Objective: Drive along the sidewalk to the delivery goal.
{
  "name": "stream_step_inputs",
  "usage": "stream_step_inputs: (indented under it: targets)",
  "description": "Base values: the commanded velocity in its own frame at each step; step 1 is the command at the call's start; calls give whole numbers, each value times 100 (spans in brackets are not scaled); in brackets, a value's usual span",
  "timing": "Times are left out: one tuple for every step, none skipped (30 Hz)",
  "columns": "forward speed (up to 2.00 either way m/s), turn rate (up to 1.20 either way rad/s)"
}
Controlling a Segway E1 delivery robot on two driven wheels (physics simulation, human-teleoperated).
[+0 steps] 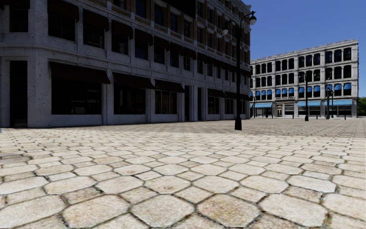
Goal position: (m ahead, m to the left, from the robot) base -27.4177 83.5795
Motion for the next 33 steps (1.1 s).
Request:
stream_step_inputs:
  targets:
    - [0,0]
    - [0,0]
    - [0,0]
    - [0,0]
    - [0,0]
    - [0,0]
    - [0,0]
    - [0,0]
    - [0,0]
    - [0,0]
    - [0,0]
    - [0,0]
    - [0,0]
    - [0,0]
    - [0,0]
    - [0,0]
    - [0,0]
    - [0,0]
    - [0,0]
    - [0,0]
    - [0,0]
    - [0,0]
    - [0,0]
    - [0,0]
    - [0,0]
    - [0,0]
    - [0,0]
    - [0,0]
    - [0,0]
    - [0,0]
    - [42,15]
    - [47,26]
    - [47,26]
